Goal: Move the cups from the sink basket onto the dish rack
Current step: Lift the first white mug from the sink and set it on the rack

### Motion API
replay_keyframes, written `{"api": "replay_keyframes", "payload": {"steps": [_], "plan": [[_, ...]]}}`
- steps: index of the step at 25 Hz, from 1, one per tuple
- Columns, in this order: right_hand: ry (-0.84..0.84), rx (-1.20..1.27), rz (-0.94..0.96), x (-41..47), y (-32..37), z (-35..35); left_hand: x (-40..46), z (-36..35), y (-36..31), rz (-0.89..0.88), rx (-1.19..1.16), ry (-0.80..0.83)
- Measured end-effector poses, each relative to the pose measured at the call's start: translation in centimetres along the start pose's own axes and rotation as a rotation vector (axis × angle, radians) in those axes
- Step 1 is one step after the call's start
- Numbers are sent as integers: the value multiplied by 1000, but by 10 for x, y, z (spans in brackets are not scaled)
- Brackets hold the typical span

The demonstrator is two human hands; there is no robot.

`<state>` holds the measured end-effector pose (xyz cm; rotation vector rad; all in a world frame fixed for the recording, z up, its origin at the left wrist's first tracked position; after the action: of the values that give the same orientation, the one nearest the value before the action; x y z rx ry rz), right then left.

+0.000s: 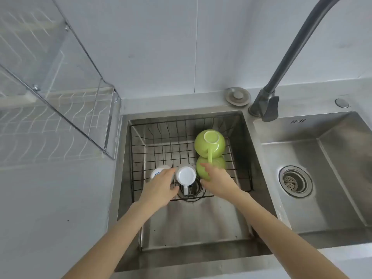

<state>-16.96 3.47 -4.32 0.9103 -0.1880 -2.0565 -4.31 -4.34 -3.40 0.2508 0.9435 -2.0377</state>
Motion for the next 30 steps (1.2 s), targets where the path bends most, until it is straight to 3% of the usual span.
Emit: {"api": "replay_keyframes", "payload": {"steps": [6,11,15,30], "plan": [[96,-2,-44,34,-11,-36,32,-21,10,-33,301,19],[101,64,-67,56,-14,-54,54,-35,18,-80,343,-49],[93,104,-80,67,-13,-63,67,-42,22,-152,522,-118],[-1,100,-47,56,-10,-52,62,-38,6,-243,457,-120]]}}
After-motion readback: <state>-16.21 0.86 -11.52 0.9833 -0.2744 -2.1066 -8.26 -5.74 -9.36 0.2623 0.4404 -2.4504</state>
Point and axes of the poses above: each hand's wrist, its own x-axis towards the middle knuckle, its own z-axis out of the back of the hand, y = z × x, the point moved 7 cm from there along x, towards the middle knuckle, and after that the axes turned 8 degrees about -x, right-handed, at the moved point
